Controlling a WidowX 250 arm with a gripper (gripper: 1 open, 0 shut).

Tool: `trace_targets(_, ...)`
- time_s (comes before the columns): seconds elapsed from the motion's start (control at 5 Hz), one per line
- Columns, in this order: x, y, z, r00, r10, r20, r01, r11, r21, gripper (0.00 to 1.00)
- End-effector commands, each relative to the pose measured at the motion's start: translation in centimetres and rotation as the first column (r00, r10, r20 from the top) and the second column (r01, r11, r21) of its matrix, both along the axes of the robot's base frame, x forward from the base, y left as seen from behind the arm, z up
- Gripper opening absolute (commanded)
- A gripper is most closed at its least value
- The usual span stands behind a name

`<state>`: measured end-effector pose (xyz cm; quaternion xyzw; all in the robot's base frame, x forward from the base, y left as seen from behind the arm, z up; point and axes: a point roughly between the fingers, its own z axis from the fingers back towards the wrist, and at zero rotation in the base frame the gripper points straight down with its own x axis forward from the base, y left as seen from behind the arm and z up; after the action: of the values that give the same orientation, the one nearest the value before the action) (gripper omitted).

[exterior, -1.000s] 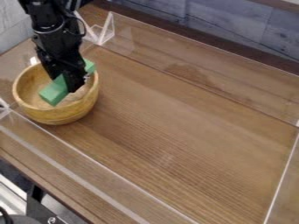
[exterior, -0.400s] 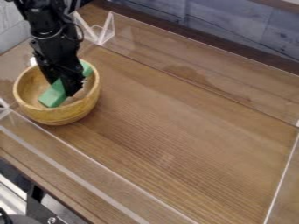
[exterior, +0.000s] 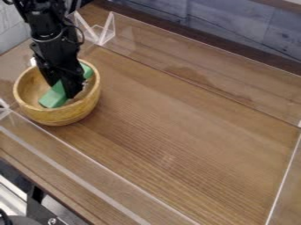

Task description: Put green stick into wooden bowl

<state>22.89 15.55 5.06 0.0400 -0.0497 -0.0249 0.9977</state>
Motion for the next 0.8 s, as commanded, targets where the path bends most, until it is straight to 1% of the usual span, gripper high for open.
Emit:
trace_targets(0.0,0.3,0.2,1.8,0.999,0.027,0.034,-0.027,1.0,0.005,1.0)
trace_targets(0.2,0.4,-0.3,2.8,0.998,0.044,0.04,-0.044,0.999,-0.01,1.0)
trace_targets(0.4,0.6,-0.9,4.1,0.997,0.061,0.048,-0.06,0.998,-0.02,1.0)
trace_targets(0.6,1.2,-2.6,5.6,0.996,0.074,0.052,-0.073,0.997,-0.023,1.0)
